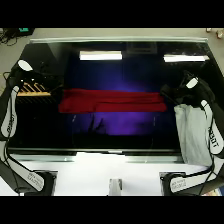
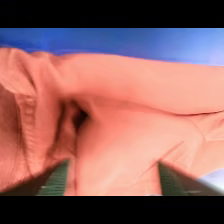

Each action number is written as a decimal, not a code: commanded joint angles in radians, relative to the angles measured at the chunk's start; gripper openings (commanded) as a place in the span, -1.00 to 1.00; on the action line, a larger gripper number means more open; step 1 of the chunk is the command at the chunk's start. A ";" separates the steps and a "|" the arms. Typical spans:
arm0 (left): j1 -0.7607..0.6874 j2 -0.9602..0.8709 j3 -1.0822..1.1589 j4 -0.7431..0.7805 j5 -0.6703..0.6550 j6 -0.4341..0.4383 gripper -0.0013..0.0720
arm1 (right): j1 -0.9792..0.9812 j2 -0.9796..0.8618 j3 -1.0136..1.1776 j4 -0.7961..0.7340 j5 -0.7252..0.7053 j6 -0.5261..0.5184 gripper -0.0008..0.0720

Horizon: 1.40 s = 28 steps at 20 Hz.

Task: Fold the shirts.

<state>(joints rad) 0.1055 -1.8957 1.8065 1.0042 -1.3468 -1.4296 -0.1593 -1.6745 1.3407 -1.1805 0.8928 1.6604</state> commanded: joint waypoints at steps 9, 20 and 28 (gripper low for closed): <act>-0.017 0.086 0.132 -0.153 -0.119 -0.008 0.66 | -0.082 -0.054 0.044 0.078 0.173 -0.148 0.91; -0.216 0.140 0.131 -0.193 -0.119 -0.006 0.66 | 0.002 -0.129 0.044 0.140 0.157 -0.116 -0.90; -0.481 -0.003 0.129 -0.193 0.017 0.003 -0.87 | 0.001 0.104 0.044 0.139 0.260 -0.134 -0.92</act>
<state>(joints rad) -0.2806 -1.8462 1.9350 0.8116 -1.4082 -1.4303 -0.1589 -1.6638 1.3838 -1.0466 1.0889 1.5352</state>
